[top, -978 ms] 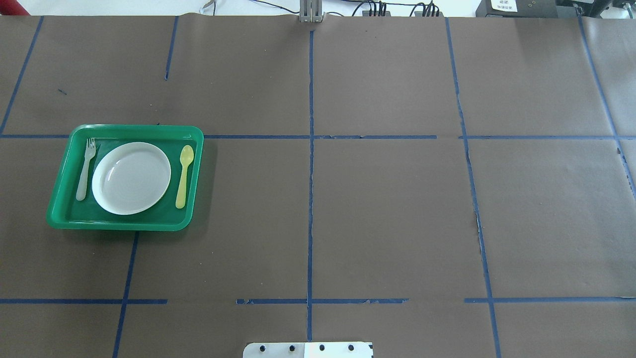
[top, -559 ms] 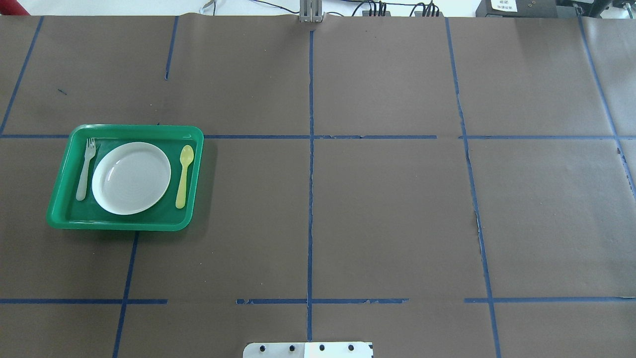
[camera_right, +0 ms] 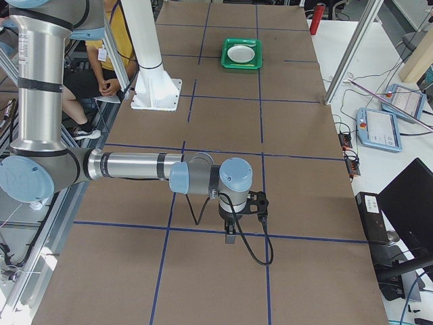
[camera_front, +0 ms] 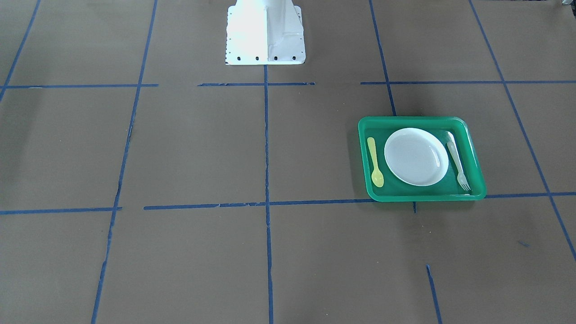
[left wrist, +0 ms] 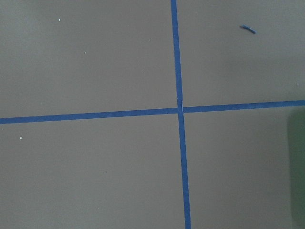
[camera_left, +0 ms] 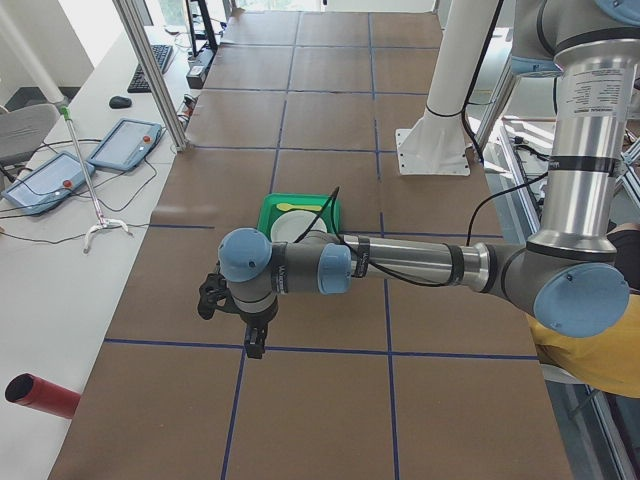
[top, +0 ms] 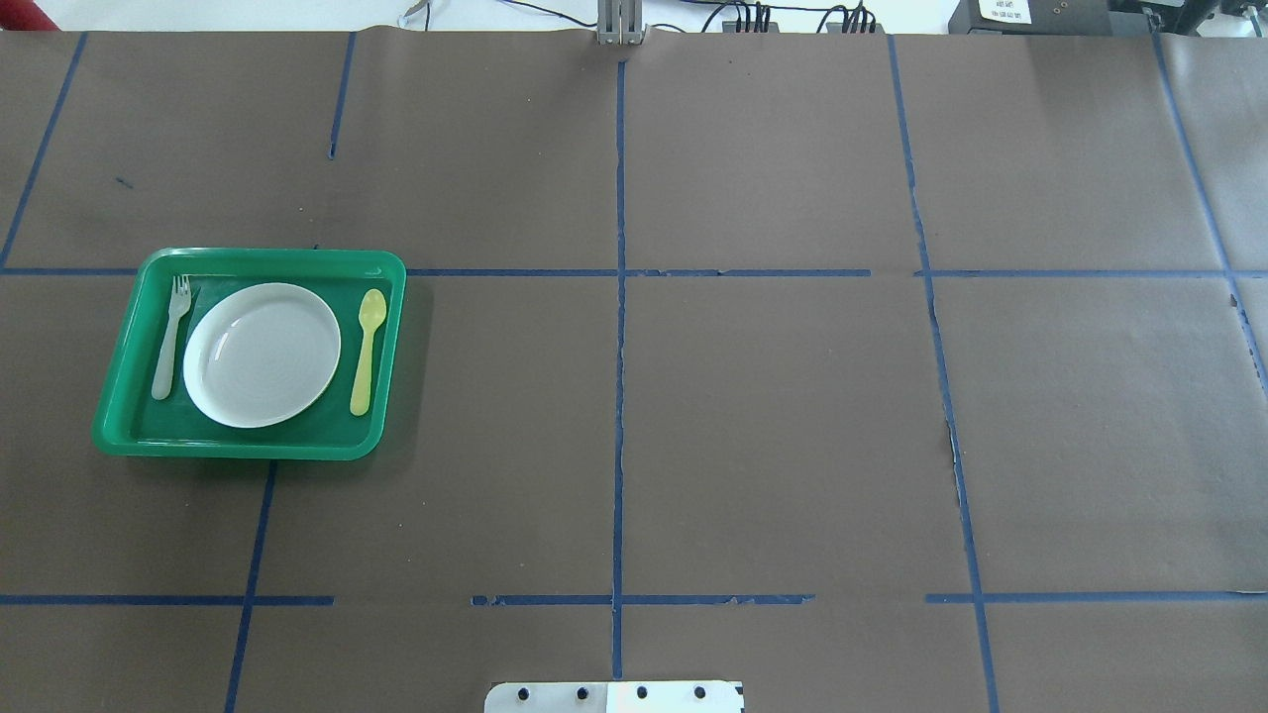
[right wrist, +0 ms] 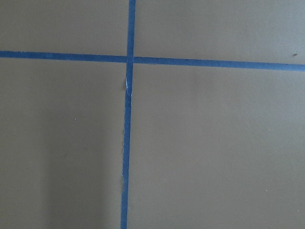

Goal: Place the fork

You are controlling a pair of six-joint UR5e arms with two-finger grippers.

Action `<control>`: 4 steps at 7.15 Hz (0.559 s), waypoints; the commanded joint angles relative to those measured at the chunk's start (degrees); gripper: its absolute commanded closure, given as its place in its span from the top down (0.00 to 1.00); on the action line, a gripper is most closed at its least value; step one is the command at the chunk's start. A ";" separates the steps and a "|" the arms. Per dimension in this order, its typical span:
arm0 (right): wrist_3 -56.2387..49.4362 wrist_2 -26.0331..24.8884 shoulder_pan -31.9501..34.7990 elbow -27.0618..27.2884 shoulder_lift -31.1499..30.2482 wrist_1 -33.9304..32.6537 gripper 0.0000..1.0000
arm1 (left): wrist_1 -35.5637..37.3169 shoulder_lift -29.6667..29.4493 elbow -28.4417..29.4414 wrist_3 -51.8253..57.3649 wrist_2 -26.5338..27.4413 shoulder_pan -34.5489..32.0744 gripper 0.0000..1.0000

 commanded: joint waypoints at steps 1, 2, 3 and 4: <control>0.02 0.00 0.00 0.00 0.00 0.00 1.00 | 0.14 0.07 -0.29 0.05 0.05 -0.25 1.00; 0.02 0.00 0.00 0.00 0.00 0.00 1.00 | 0.14 -0.01 -0.64 -0.04 0.05 -0.25 1.00; 0.02 0.00 0.00 0.00 0.00 0.00 1.00 | -0.04 0.42 -1.34 -0.04 0.05 -0.25 1.00; 0.02 0.00 0.00 0.00 0.00 0.00 1.00 | -0.13 0.16 -1.34 -0.13 0.05 -0.17 1.00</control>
